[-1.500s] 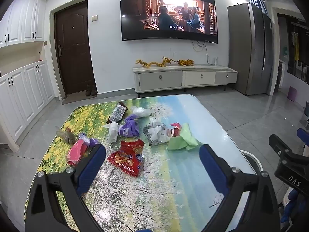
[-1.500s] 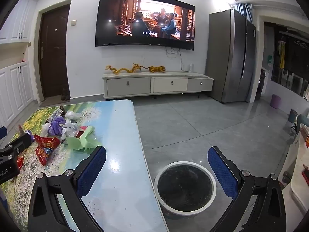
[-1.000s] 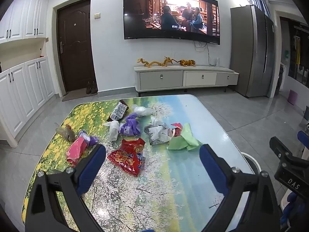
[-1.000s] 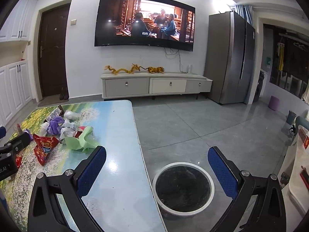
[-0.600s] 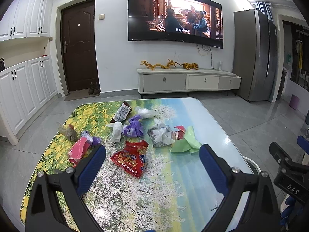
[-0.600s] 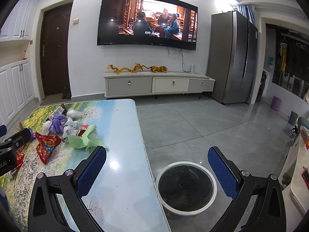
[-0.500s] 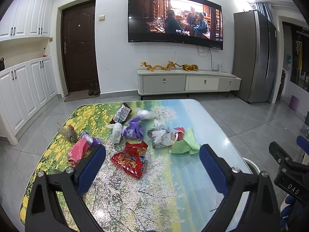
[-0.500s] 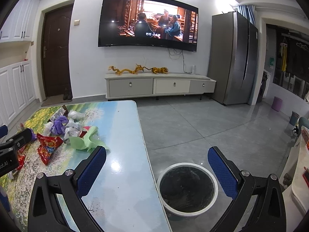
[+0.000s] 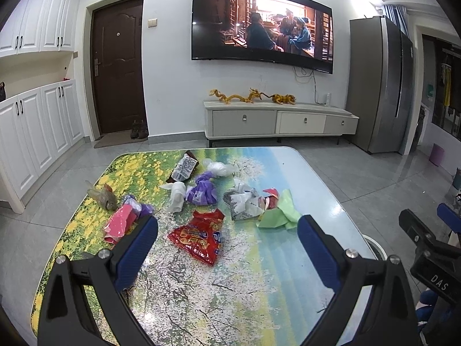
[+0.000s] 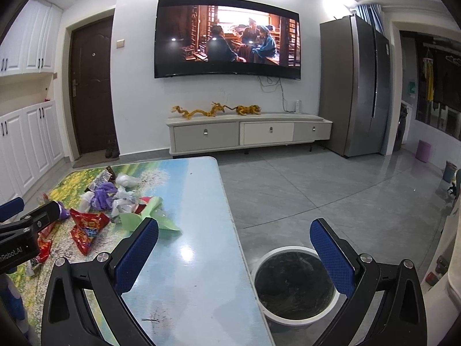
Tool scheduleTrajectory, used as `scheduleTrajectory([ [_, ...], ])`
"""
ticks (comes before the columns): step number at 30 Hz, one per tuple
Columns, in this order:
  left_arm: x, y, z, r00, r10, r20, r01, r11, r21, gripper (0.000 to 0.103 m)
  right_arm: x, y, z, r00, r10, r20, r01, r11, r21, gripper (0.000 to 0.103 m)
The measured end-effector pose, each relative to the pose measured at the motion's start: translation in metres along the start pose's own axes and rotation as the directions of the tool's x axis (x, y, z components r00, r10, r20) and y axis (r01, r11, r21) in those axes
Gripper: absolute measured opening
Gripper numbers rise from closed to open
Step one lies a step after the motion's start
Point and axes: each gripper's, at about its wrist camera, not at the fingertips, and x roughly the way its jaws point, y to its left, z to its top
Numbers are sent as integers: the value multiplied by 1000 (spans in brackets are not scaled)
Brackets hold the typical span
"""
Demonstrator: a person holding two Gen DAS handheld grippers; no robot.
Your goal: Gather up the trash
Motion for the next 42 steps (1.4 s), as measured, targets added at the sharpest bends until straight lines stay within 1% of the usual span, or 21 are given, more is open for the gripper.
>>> scheduleTrajectory([
  [10, 1, 3, 1, 1000, -5, -5, 5, 1000, -1, 99, 3, 9, -2, 1000, 10, -27, -11, 999, -32, 103],
  [18, 6, 5, -1, 1000, -13, -14, 13, 1000, 3, 99, 5, 10, -4, 999, 22, -30, -23, 999, -35, 103],
  [28, 29, 17, -7, 998, -22, -54, 22, 1000, -17, 99, 21, 22, -7, 995, 78, -66, -81, 995, -56, 103],
  [31, 38, 26, -9, 997, -22, -69, 21, 999, -27, 99, 30, 28, -5, 991, 101, -88, -107, 992, -65, 103],
  [37, 52, 59, -12, 996, 22, -89, -25, 999, -32, 99, 57, 42, 2, 979, 151, -134, -164, 982, -90, 102],
  [40, 58, 80, -19, 992, 51, -119, -56, 998, -38, 99, 73, 50, 6, 969, 187, -164, -204, 974, -98, 100],
  [42, 61, 95, -26, 987, 72, -142, -79, 996, -42, 99, 89, 59, 7, 954, 225, -198, -249, 963, -101, 98],
])
